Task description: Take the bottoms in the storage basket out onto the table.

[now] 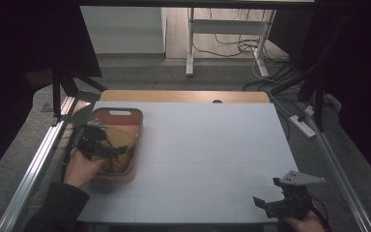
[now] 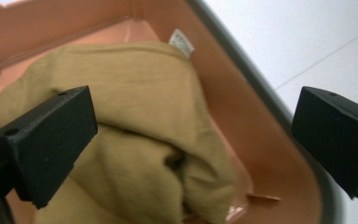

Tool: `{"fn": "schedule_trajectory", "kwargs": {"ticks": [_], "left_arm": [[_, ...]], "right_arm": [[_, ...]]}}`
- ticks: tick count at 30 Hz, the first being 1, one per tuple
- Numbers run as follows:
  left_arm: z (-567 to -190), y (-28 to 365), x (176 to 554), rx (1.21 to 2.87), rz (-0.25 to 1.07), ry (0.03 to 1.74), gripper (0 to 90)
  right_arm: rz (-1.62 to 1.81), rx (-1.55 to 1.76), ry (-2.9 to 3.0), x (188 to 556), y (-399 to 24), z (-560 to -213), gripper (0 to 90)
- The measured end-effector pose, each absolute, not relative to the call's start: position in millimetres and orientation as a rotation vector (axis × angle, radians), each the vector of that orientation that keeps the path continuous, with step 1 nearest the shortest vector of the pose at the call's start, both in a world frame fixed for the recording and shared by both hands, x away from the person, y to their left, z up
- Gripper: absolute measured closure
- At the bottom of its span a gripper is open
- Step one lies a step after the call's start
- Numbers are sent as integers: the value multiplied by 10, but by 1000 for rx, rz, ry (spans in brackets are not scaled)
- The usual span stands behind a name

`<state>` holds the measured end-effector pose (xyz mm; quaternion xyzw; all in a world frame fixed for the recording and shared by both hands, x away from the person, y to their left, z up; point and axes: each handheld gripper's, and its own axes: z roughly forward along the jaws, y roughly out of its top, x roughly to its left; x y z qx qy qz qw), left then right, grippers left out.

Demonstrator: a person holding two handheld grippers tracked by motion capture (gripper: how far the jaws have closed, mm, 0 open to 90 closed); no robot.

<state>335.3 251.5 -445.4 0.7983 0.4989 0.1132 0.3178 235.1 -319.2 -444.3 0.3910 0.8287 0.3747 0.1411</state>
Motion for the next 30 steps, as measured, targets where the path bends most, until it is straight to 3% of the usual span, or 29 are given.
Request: {"fn": "schedule_trajectory", "kwargs": {"ticks": [30], "left_arm": [[-4799,2655,3843,2190,214,1490,0]], "right_arm": [[1060,1111,2408,2346,-3169,-4446,5]]}}
